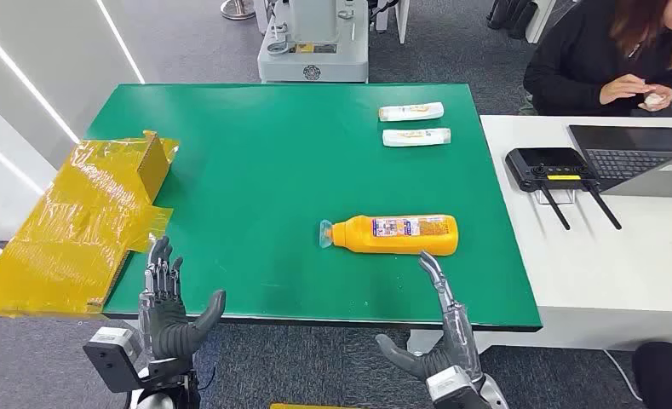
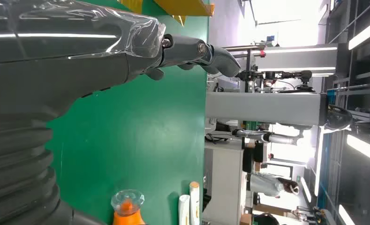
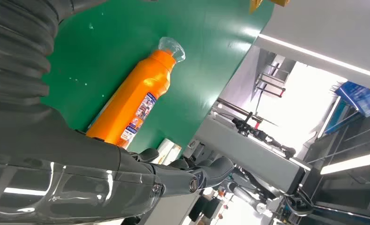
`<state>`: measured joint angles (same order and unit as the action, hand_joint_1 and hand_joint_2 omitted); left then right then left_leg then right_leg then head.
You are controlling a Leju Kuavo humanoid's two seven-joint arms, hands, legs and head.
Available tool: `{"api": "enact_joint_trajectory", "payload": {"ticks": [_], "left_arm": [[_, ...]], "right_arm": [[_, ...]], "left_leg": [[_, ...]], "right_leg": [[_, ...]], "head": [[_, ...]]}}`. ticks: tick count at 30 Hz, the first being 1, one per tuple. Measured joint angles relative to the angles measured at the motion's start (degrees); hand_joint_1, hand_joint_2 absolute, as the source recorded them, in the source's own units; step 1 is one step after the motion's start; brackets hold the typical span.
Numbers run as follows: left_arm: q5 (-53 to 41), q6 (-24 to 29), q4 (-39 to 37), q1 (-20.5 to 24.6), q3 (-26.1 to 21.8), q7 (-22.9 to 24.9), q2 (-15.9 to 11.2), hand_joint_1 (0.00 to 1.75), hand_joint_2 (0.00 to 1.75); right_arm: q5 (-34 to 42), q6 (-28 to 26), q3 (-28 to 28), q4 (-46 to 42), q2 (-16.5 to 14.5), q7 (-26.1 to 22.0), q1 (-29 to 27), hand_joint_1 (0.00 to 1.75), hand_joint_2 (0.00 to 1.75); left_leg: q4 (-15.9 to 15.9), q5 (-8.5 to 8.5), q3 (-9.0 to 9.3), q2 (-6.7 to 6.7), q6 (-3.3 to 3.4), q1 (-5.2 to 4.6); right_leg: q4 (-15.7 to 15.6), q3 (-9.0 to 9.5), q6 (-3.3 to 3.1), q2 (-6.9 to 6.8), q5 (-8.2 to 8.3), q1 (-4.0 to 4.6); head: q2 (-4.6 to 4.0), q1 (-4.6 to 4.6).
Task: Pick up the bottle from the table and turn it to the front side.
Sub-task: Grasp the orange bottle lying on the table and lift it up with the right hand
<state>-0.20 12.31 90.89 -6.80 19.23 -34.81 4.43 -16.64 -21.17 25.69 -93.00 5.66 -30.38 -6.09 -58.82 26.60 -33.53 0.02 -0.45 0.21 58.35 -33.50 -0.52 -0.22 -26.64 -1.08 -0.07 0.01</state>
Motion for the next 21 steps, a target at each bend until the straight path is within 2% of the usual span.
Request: {"api": "enact_joint_trajectory", "payload": {"ticks": [16,19,21], "left_arm": [[-0.4,-0.8,0.0,0.0,0.0,0.2,0.1,0.0,1.75],[-0.8,-1.4,0.0,0.5,0.0,0.3,0.5,0.0,1.75],[-1.2,-1.9,-0.1,1.1,0.1,0.7,1.0,0.0,1.75]], "right_arm": [[-0.3,-0.9,-0.2,0.0,0.0,0.2,-0.5,0.0,1.75],[-3.0,-2.5,-0.8,-0.1,0.0,1.1,-0.6,0.0,1.75],[-7.6,-4.1,-1.5,-0.2,0.2,2.2,-0.4,0.0,1.75]], "left_leg": [[0.0,0.0,0.01,0.0,0.0,0.0],[0.0,0.0,0.01,0.0,0.0,0.0],[0.0,0.0,0.01,0.0,0.0,0.0]], "right_leg": [[0.0,-0.01,0.0,0.01,0.0,0.0],[0.0,-0.01,0.0,0.0,0.0,0.0],[0.0,0.0,0.01,0.01,0.01,0.0]], "head": [[0.0,-0.01],[0.0,-0.01],[0.0,-0.01]]}}
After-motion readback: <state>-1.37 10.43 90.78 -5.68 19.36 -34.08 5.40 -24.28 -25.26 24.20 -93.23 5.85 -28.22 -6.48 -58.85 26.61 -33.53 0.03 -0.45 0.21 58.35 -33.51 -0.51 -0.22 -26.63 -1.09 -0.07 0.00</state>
